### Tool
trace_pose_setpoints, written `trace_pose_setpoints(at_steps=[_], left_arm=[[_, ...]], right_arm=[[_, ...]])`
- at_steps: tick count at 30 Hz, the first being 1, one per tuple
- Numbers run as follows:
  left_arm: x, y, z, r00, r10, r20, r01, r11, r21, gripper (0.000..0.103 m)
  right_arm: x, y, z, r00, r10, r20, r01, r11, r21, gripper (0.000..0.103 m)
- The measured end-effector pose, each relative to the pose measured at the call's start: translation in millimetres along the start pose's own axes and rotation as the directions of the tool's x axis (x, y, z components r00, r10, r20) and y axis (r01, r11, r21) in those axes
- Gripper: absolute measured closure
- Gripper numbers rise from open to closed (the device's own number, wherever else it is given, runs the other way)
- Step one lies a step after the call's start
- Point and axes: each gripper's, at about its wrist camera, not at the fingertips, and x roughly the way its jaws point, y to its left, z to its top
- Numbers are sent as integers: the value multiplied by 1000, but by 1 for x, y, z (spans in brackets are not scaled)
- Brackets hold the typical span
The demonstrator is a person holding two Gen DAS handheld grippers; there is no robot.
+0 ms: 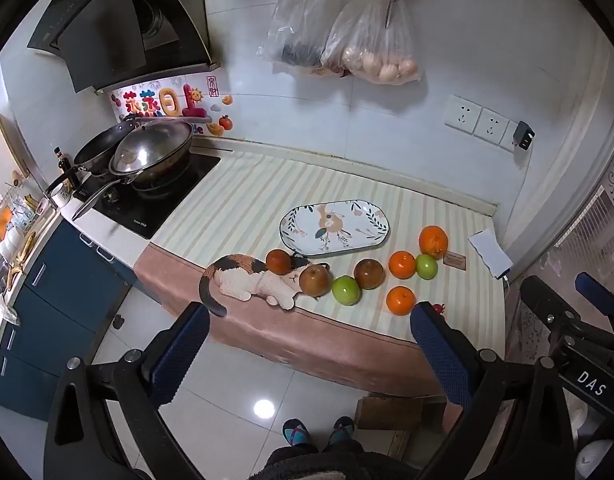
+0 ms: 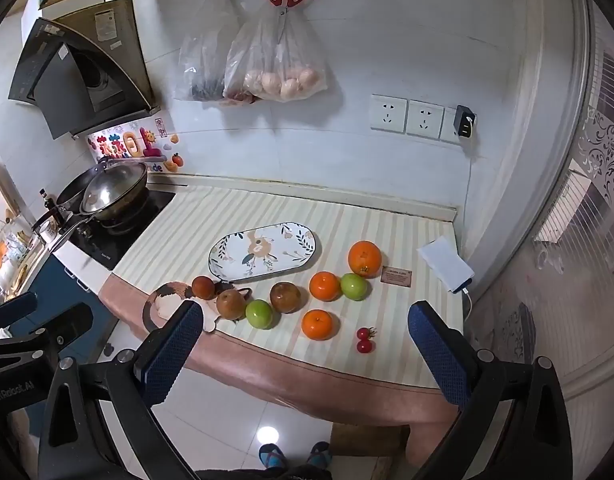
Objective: Organize fruits
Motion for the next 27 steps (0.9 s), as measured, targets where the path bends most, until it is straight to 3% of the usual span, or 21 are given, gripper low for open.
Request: trace_pose_setpoints(at_steps=[27], left_arm=[[3,-3,8,1000,-5,2,5,1000,1,0]], right_arm=[[9,-7,6,1000,-5,3,5,1000,18,0]])
